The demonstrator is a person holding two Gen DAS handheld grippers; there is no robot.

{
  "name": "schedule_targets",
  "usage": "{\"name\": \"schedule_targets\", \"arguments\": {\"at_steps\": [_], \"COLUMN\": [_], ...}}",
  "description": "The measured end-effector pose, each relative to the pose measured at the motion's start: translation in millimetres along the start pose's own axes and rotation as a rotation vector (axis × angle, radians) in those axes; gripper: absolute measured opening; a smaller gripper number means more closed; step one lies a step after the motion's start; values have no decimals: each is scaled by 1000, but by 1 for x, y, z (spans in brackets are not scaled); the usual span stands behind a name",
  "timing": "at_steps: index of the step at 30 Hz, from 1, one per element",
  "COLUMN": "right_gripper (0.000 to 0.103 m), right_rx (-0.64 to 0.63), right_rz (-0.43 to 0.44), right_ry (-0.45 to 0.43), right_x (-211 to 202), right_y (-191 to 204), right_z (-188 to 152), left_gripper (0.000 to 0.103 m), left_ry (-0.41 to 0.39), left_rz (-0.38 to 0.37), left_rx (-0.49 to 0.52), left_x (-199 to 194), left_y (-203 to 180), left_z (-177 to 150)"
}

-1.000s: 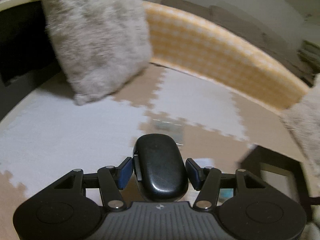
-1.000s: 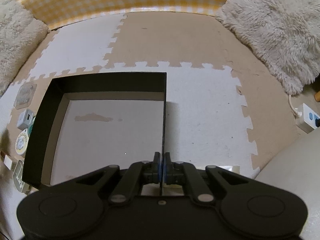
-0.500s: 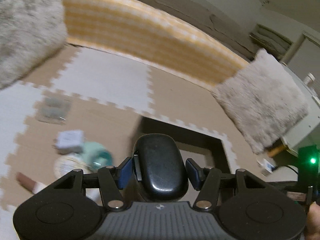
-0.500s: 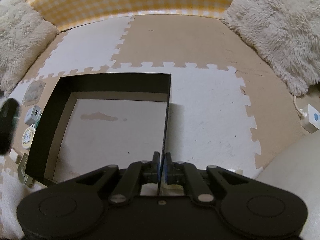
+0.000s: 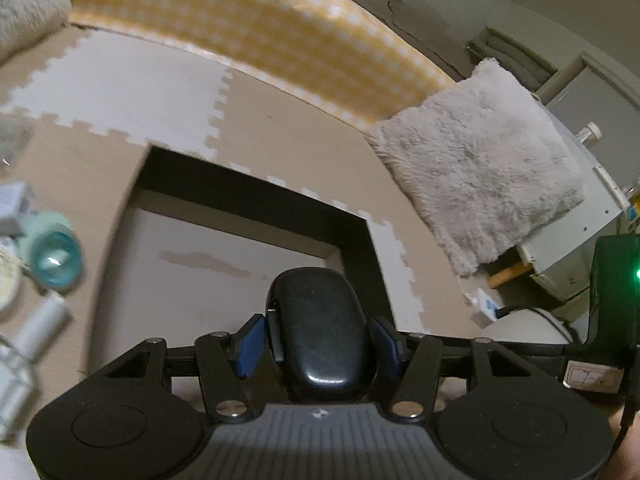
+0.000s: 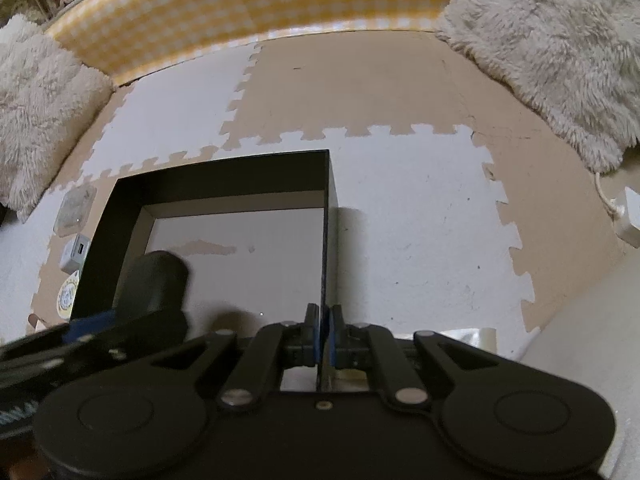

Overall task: Organize rigid objects
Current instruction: 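Carry the black oval case with the left tool and lower it into the black box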

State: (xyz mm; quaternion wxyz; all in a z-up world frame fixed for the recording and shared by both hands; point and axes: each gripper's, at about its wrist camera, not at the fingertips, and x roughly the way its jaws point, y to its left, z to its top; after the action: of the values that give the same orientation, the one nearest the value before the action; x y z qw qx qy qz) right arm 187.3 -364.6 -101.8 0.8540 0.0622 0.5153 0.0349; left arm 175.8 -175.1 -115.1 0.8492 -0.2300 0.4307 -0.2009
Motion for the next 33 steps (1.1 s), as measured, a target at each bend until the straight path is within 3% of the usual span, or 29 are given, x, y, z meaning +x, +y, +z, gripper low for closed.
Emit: {"name": "schedule_targets", "arguments": {"at_steps": [5, 11, 26, 33], "right_gripper": [6, 6, 6, 6], "right_rx": [46, 60, 75, 80], "right_rz": [27, 45, 52, 54], "right_ry": [2, 9, 27, 34], "right_x": [1, 2, 3, 4], "right_y": [-7, -11, -13, -13], "right_z": [0, 1, 4, 5], "left_gripper": [58, 58, 64, 64], "left_ry": [24, 30, 60, 73], "left_rz": [-74, -105, -108, -70], "left_rx": [-84, -49, -54, -18], "left_x": [11, 14, 13, -9], "left_y": [10, 7, 10, 4], "left_z": [-6, -14, -12, -8]}}
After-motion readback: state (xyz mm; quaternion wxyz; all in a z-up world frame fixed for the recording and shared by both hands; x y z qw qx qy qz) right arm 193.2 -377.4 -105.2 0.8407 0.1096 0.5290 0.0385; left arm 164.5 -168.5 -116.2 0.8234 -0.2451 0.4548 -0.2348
